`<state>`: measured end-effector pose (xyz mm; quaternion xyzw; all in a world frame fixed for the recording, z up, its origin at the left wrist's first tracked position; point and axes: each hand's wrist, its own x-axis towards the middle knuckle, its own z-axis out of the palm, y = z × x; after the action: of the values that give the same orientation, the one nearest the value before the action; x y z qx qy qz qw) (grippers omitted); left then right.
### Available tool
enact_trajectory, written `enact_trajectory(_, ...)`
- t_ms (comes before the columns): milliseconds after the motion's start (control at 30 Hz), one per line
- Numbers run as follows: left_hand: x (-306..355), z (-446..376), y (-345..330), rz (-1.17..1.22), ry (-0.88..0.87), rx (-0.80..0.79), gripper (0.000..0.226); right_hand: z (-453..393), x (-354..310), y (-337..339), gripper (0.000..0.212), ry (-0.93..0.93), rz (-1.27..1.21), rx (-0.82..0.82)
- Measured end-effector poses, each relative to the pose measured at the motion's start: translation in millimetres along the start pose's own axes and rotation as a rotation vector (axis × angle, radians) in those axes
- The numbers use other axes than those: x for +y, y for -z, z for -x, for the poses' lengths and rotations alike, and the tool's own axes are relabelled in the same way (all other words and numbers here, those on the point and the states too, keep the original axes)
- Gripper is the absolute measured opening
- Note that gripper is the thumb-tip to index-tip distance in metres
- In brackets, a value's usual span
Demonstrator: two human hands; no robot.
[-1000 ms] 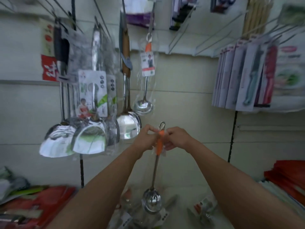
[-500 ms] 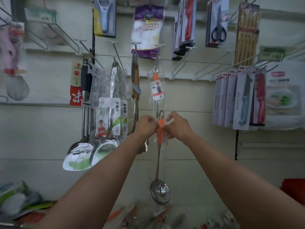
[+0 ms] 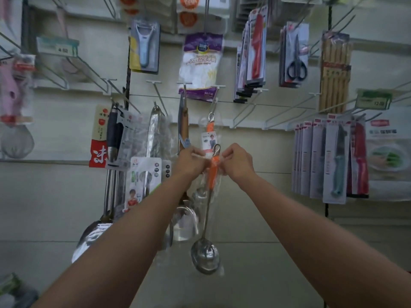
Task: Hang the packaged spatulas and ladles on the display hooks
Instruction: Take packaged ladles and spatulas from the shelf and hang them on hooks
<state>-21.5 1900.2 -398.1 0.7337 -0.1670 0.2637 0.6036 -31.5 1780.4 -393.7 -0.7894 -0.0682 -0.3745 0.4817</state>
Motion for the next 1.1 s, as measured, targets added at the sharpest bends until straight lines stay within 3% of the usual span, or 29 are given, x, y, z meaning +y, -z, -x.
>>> enact_trajectory(100,14.9,-18.3,0.6,0.036,-0.068,0.016,0.032,-19.3,-15.6,2.3,0.026,0.051,0.009,0.029)
enact_trajectory(367,49.0,-68.6,-0.5,0.132,-0.176,0.086,0.028,-70.4,-52.4,5.0,0.022,0.192,0.013,0.101)
enact_trajectory(467,52.8,-80.6,-3.4,0.132,-0.197,0.109,0.023,-81.4,-55.8,7.9,0.011,0.234,0.059,0.11)
enact_trajectory(600,49.6,-85.7,-8.6,0.135,-0.245,0.122,0.021,-86.3,-50.9,7.4,0.035,0.249,0.012,0.119)
enact_trajectory(700,44.7,-86.8,-9.4,0.158,-0.288,0.139,0.023,-85.3,-48.1,3.6,0.039,0.264,-0.019,0.14)
enact_trajectory(967,39.5,-82.1,-11.4,0.184,-0.36,0.193,0.032,-79.5,-41.5,0.0,0.021,0.333,-0.038,0.17)
enact_trajectory(1100,42.8,-84.4,-13.1,0.201,-0.36,0.207,0.024,-82.5,-43.6,1.8,0.02,0.345,-0.059,0.186)
